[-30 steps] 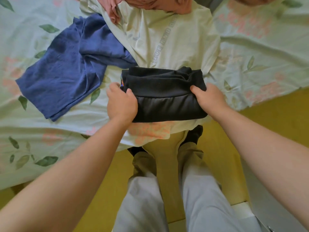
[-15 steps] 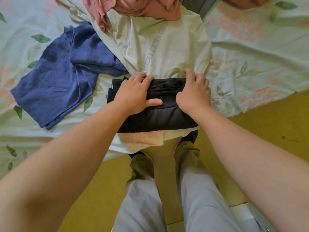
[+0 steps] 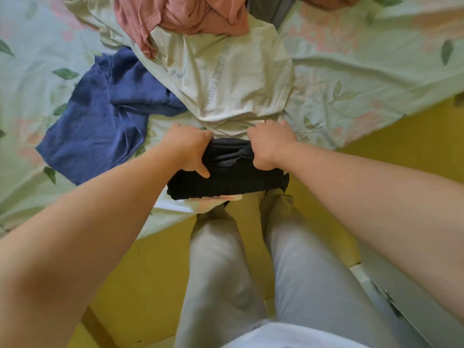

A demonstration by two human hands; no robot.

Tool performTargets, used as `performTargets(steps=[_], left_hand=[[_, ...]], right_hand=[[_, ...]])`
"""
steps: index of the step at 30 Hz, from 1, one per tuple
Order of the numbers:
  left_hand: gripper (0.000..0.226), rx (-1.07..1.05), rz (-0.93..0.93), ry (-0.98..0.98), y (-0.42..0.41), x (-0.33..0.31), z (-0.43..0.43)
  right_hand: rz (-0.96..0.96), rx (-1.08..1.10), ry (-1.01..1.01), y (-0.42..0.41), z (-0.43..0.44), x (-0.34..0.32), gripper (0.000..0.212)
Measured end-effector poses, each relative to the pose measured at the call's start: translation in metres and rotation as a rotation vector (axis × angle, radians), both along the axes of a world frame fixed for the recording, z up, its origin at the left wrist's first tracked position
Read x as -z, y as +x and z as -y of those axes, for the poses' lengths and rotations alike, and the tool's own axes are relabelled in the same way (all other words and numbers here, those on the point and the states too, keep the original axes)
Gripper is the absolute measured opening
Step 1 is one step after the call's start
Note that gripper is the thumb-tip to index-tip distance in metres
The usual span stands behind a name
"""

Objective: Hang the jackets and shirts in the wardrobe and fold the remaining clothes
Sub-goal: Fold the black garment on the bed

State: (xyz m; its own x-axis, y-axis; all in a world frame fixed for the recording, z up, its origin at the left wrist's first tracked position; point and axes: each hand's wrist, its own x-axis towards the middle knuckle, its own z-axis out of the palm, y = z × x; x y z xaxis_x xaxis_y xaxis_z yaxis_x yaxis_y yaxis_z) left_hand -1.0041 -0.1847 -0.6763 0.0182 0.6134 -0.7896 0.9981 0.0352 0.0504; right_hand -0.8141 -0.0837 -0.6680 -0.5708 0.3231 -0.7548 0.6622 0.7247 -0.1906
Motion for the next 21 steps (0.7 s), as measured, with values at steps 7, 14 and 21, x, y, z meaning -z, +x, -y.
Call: performTargets(steps=[7,14,21], left_hand=[[0.037,0.324,0.130,0.197,0.050,-0.113,0.032],[0.046,0.611,0.143,0.334,0.071,-0.206,0.018],[0.051,0.933,0.147,0.460,0.138,-0.274,-0.023]], right_hand=[[0.169,0.133,0.044,0.062,0.082,-0.111,0.034],[0.102,0.458,0.169,0.097,0.134,-0.218,0.026],[0.101,0.910,0.232,0.133,0.190,-0.283,0.073]])
